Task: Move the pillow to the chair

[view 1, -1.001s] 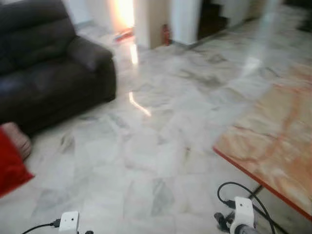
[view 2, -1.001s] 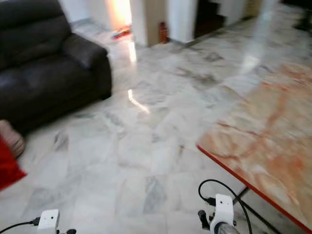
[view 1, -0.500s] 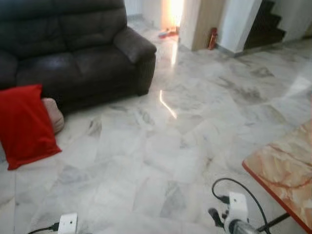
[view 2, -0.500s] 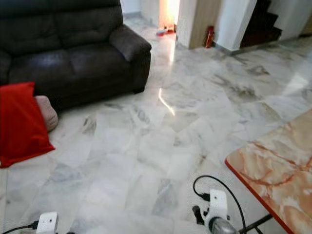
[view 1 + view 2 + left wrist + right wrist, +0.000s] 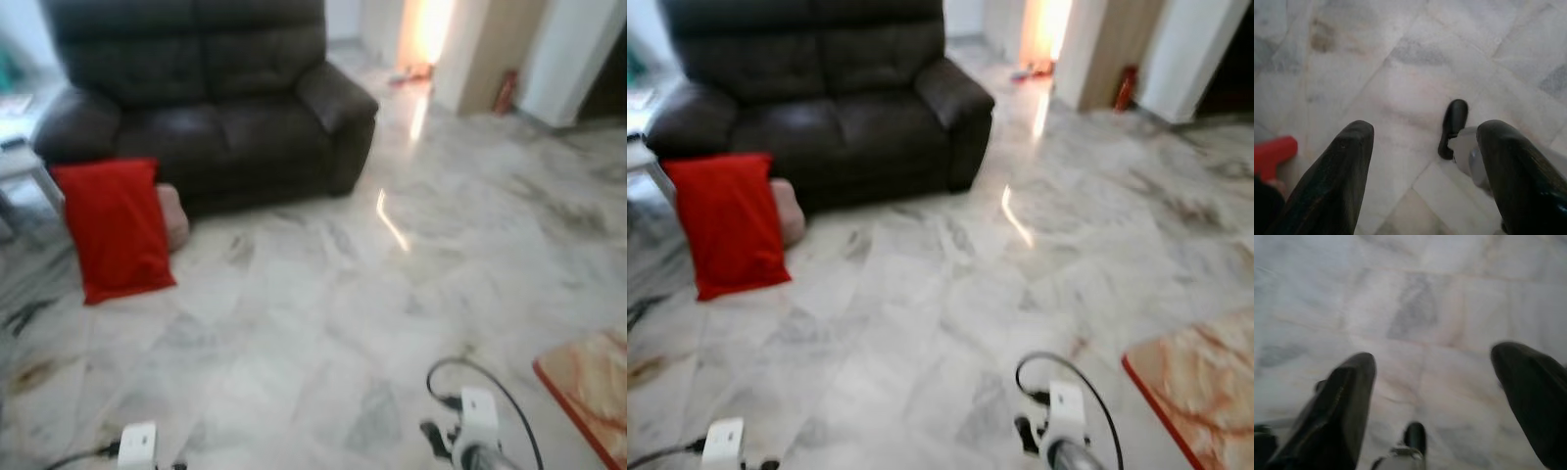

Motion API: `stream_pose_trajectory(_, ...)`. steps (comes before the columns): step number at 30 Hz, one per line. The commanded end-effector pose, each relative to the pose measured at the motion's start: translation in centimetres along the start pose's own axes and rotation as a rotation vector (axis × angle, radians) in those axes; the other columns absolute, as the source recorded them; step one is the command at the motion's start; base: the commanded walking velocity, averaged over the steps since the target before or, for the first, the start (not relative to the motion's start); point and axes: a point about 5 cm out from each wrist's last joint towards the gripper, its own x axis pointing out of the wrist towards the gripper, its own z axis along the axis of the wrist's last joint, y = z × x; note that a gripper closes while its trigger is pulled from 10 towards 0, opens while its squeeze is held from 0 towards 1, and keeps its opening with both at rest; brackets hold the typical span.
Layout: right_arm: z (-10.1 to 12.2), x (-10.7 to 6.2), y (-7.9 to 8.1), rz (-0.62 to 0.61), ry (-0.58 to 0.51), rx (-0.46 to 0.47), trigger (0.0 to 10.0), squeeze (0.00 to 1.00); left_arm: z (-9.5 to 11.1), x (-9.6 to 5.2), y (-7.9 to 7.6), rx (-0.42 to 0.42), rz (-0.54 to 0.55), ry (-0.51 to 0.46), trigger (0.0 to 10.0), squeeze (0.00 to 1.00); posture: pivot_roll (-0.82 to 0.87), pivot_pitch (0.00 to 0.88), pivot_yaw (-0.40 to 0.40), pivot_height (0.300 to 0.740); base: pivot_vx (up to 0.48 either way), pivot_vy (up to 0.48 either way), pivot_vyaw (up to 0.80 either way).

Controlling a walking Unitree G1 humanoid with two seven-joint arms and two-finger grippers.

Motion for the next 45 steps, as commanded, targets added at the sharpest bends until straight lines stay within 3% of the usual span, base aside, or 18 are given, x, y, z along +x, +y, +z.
stream_pose_trajectory(1, 0.95, 0.25, 1.01, 0.027, -0.025, -0.007, 10.0, 0.0, -0.09, -0.07, 0.55, -0.014, 0.016, 0.01, 10.0, 0.0, 0.04, 0.006, -0.032, 0.74, 0.0, 0.0, 0.58)
stream_pose_trajectory(32, 0.88, 0.21, 0.87, 0.031, -0.025, -0.016, 10.0, 0.0, -0.22, -0.09, 0.39, -0.013, 0.006, 0.008, 10.0, 0.0, 0.03, 0.0, -0.036, 0.74, 0.0, 0.0, 0.56)
stream_pose_trajectory(45, 0.85, 0.2, 0.82, 0.033, -0.026, 0.021, 10.0, 0.0, -0.23, -0.07, 0.29, -0.022, 0.004, 0.006, 10.0, 0.0, 0.03, 0.008, -0.038, 0.74, 0.0, 0.0, 0.0)
